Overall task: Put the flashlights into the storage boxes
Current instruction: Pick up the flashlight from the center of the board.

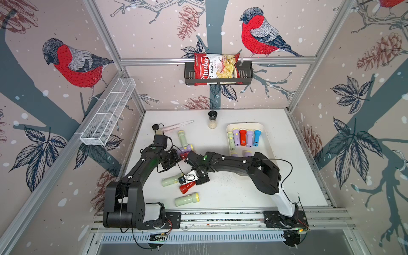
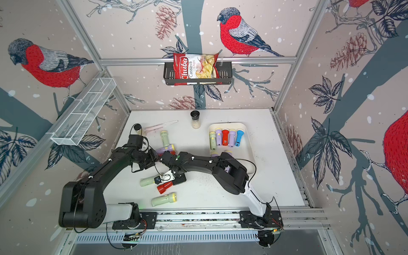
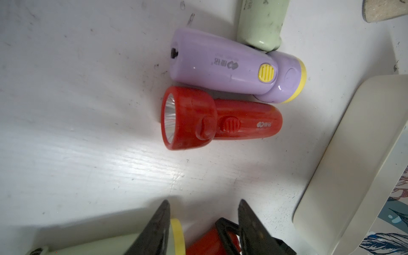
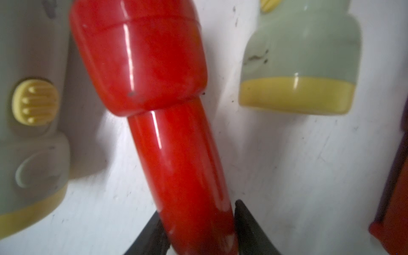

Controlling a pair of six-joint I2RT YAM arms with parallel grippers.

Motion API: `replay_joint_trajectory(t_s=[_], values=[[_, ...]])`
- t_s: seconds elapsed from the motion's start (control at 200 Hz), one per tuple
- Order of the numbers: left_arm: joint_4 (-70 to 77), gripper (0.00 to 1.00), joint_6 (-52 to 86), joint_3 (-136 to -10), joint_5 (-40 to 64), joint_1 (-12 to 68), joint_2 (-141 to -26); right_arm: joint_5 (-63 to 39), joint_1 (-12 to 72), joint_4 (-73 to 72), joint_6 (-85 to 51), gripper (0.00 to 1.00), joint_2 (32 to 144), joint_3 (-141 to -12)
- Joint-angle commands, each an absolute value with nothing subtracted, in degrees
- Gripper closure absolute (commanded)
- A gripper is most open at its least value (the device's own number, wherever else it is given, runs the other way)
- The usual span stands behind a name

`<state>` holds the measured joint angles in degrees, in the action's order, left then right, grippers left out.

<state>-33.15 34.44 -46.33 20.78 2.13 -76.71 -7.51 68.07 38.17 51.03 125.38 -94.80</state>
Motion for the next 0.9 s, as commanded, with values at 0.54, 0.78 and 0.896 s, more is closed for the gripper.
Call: replay_joint_trajectory(t_s=[0.54,0.78,0.896], values=[[-32.9,0.52,33.3,-47.0,20.4,2.6,-74.2,-8.0,69.6,39.4,51.2,0.62,123.6,-93.9],[-31.8,0.52,32.9,-48.8,18.9,7.7,-73.5,-5.7,69.3,36.6,47.3,0.68,115.4,-87.5],[-30.6,0.52,33.0,-50.5,18.7,11.6,-74.6,-5.8,68.4,35.7,44.1,0.69,110.6,-83.2]])
